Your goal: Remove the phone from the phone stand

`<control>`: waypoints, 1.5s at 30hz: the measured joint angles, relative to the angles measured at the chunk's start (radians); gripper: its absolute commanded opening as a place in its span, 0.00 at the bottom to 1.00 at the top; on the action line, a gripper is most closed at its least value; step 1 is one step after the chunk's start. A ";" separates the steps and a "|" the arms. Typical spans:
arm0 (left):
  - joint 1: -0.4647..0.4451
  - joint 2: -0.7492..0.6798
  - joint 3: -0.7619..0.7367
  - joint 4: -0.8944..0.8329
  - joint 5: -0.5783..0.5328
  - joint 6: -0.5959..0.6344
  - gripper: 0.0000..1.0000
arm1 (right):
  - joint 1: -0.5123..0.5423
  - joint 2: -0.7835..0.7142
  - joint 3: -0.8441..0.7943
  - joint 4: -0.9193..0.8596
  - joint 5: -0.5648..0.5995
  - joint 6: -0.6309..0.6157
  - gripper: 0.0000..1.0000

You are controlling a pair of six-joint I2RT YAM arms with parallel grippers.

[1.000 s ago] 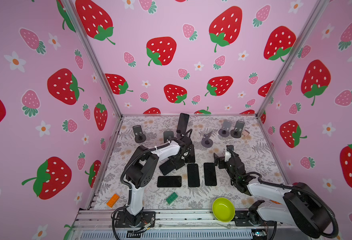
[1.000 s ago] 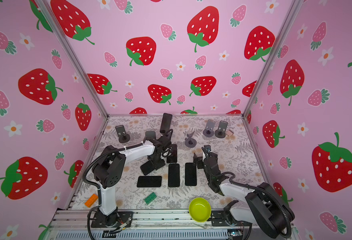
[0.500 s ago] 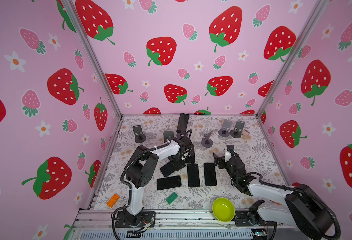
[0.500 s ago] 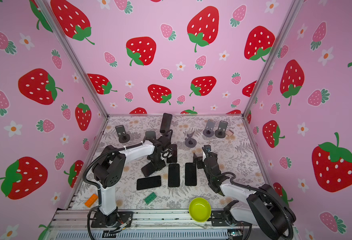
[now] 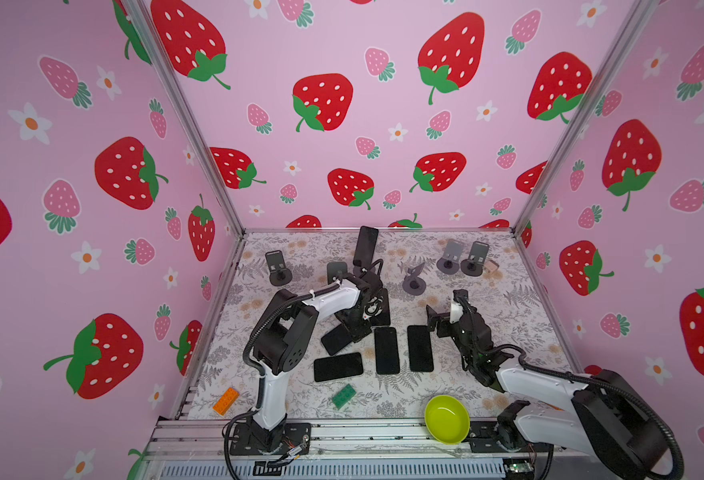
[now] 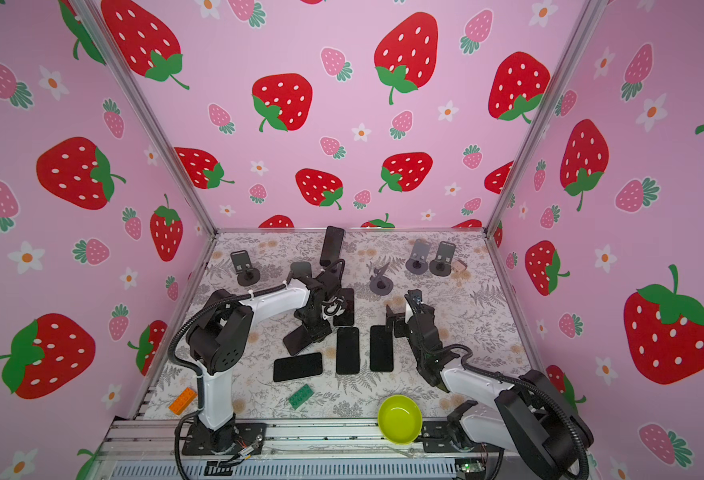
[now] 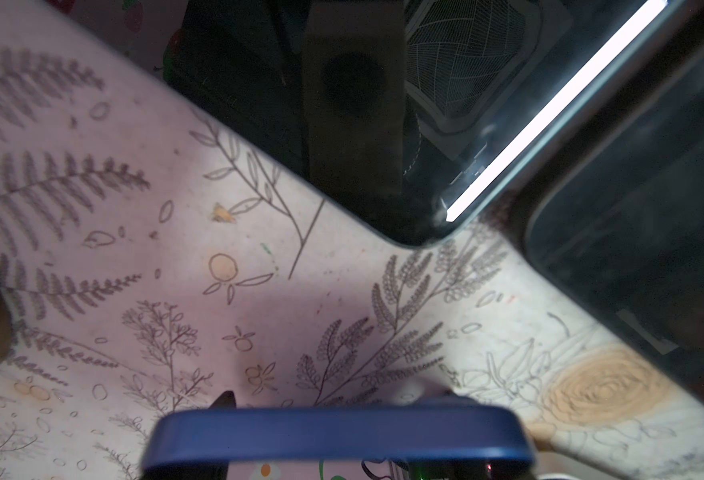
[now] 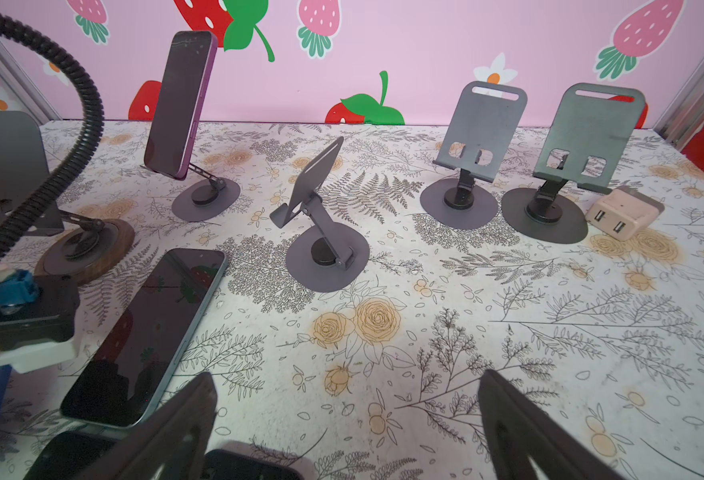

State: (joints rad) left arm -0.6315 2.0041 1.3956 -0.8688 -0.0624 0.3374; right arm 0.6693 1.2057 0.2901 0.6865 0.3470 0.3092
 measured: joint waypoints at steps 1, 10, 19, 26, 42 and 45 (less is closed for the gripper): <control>0.000 0.001 0.000 0.000 0.000 0.000 0.77 | 0.000 0.000 0.000 0.000 0.000 0.000 1.00; 0.003 0.034 0.045 -0.031 0.026 0.001 0.77 | 0.000 0.000 0.000 0.000 -0.008 0.000 1.00; 0.014 0.034 0.045 -0.031 0.046 0.000 0.78 | 0.000 -0.011 -0.007 -0.001 -0.008 0.000 1.00; 0.019 0.034 0.044 -0.019 0.052 -0.002 0.80 | 0.000 -0.011 -0.007 -0.002 -0.008 0.000 1.00; 0.041 -0.021 0.011 0.014 0.048 -0.009 0.81 | 0.000 -0.018 -0.013 -0.007 -0.006 0.000 1.00; 0.060 -0.100 0.003 0.015 0.047 -0.010 0.81 | 0.000 -0.018 -0.016 -0.007 -0.006 0.000 1.00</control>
State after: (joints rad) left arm -0.5716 1.9045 1.3987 -0.8539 -0.0151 0.3271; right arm 0.6693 1.1877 0.2741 0.6796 0.3412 0.3096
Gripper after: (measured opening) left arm 0.808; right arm 0.995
